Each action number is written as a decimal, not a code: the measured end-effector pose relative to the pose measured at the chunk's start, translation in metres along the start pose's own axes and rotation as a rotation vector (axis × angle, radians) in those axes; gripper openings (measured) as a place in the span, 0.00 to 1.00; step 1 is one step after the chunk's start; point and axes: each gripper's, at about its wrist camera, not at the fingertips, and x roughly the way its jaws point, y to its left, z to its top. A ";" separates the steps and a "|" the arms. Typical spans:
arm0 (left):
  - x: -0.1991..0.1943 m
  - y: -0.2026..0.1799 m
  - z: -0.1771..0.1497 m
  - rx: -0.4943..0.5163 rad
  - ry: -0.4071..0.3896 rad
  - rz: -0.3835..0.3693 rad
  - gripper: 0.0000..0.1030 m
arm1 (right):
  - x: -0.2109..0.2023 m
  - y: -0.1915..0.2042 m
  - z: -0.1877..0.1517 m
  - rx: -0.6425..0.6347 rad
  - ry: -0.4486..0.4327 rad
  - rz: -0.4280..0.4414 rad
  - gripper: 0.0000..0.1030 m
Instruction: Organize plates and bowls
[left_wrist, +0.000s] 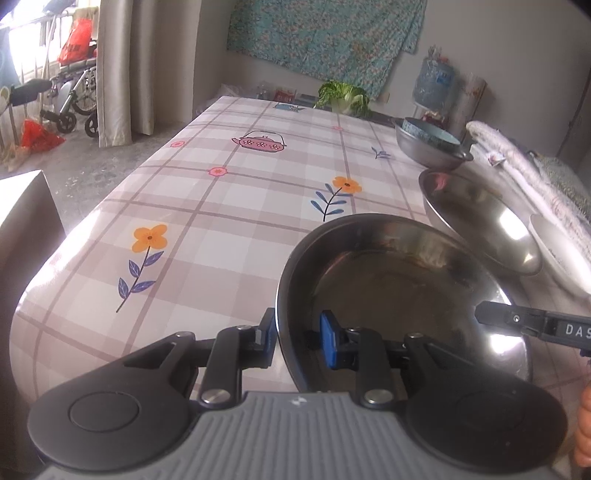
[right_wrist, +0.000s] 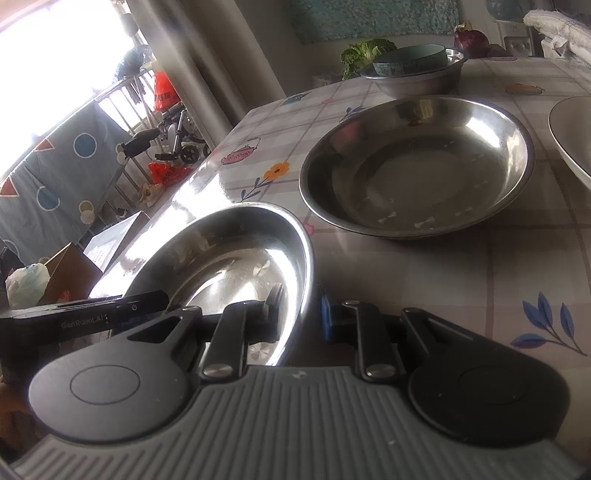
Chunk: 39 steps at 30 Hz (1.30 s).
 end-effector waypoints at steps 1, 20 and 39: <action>0.000 -0.001 0.000 0.006 0.001 0.005 0.26 | 0.000 0.000 -0.001 -0.003 0.001 0.000 0.18; 0.001 -0.005 0.005 -0.006 0.005 0.009 0.31 | 0.002 0.010 -0.003 -0.054 -0.002 -0.002 0.17; -0.011 -0.007 0.010 -0.019 -0.025 -0.011 0.31 | -0.008 0.009 -0.003 -0.046 -0.024 0.007 0.17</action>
